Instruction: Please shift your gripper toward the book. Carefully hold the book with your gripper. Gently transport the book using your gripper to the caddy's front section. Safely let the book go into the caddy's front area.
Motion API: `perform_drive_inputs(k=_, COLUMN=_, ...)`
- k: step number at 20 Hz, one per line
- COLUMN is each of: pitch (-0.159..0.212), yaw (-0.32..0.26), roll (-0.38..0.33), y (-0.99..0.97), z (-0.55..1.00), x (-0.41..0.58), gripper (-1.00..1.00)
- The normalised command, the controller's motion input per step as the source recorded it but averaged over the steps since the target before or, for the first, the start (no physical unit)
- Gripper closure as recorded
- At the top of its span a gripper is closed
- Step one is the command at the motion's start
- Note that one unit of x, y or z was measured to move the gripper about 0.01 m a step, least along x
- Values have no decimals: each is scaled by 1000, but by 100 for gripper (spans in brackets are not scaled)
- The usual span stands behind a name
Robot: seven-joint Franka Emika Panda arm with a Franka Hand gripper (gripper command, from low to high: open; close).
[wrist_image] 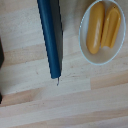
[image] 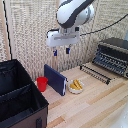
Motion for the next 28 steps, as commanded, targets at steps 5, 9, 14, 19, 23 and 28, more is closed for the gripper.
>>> perform_drive_inputs(k=5, pitch=30, yaw=95, roll=-27, y=222, z=-150, x=355, gripper=-100)
perform_drive_inputs(k=9, pitch=43, yaw=156, roll=-53, y=286, z=-242, x=389, gripper=-100)
perform_drive_inputs(k=14, pitch=63, yaw=166, roll=-43, y=153, z=-258, x=350, gripper=-100)
perform_drive_inputs(k=19, pitch=82, yaw=133, roll=-2, y=-18, z=-300, x=346, gripper=-100)
perform_drive_inputs(k=23, pitch=43, yaw=62, roll=0, y=-17, z=-229, x=301, gripper=-100)
perform_drive_inputs(k=28, pitch=32, yaw=16, roll=0, y=-2, z=-159, x=160, gripper=-100)
